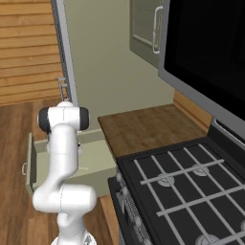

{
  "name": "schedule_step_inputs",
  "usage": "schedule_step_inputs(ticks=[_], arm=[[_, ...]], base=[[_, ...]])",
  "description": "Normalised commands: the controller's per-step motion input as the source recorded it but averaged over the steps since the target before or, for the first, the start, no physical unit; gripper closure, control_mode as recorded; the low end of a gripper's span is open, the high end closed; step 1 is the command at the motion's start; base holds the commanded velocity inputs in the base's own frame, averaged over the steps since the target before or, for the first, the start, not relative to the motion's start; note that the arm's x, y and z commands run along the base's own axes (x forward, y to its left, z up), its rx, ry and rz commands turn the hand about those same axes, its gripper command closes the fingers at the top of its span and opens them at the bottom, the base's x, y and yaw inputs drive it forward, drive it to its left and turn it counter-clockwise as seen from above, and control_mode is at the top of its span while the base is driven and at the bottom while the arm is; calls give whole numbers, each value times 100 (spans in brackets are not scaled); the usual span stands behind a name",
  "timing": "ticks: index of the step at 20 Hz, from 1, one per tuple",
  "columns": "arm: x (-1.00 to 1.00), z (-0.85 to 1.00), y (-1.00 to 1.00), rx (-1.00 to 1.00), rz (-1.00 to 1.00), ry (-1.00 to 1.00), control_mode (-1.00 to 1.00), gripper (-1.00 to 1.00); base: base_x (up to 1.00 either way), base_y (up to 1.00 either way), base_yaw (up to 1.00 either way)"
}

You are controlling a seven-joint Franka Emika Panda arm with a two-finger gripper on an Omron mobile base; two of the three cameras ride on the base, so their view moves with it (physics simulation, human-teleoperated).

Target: Take a straw from the drawer in front and place it inside the glass cup on the dining counter.

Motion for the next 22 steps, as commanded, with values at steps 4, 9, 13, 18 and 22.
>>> schedule_step_inputs(ticks=[4,9,13,18,22], arm=[[0,-49,3,0,0,0,-100,100],[0,-34,3,0,0,0,-100,100],[0,-4,0,0,0,-1,-100,100],[1,6,1,0,0,0,-100,100],[0,62,5,6,0,-1,-100,100]], base=[[0,0,0],[0,0,0],[0,0,0],[0,0,0],[0,0,0]])
